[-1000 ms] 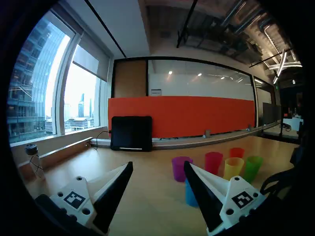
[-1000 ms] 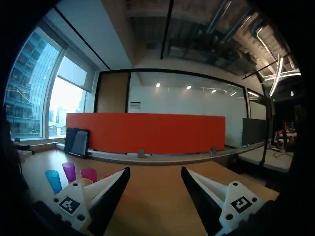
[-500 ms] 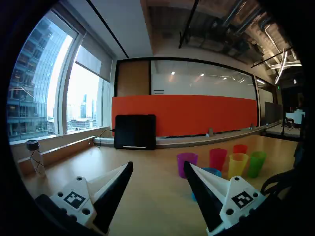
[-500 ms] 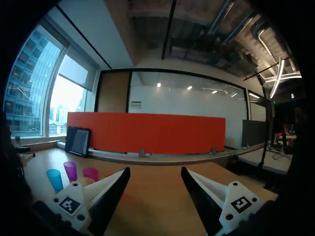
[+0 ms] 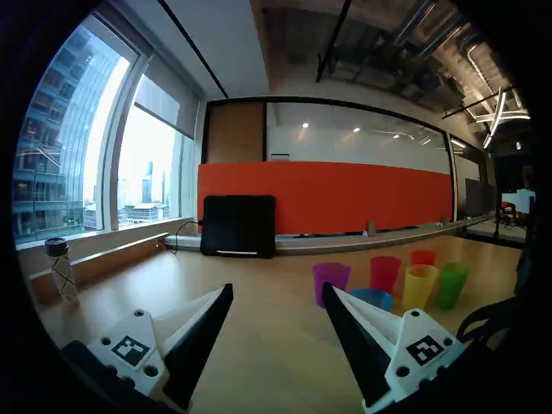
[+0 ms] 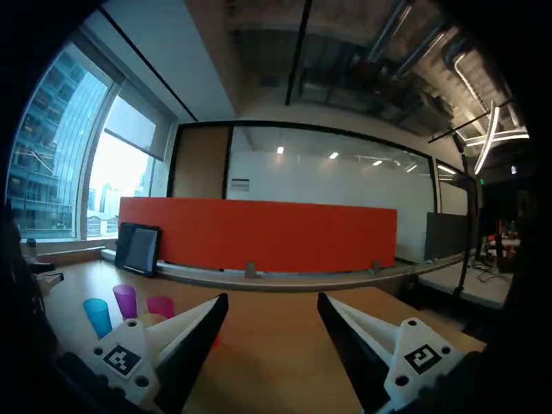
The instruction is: Pour water
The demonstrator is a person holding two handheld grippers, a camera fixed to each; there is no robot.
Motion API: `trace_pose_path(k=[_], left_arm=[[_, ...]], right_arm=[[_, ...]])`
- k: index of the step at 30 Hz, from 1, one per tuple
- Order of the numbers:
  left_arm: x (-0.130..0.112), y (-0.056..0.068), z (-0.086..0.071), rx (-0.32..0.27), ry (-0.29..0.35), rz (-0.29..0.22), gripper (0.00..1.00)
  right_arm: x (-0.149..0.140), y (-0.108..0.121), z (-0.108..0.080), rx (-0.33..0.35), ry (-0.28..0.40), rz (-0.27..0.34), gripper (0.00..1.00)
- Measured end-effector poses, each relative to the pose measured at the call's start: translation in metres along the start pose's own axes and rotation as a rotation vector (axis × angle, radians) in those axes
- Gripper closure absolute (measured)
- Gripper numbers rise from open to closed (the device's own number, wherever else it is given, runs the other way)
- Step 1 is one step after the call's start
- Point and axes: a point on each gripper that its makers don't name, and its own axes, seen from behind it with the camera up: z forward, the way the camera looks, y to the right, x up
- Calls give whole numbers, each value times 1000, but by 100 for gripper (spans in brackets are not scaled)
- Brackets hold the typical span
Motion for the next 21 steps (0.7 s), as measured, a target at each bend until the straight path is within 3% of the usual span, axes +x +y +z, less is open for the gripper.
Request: trace_pose_path(k=[21], left_arm=[[0,-1,0,-1,-2,7,4]], right_arm=[[3,0,-2,-3,24,-21,0]])
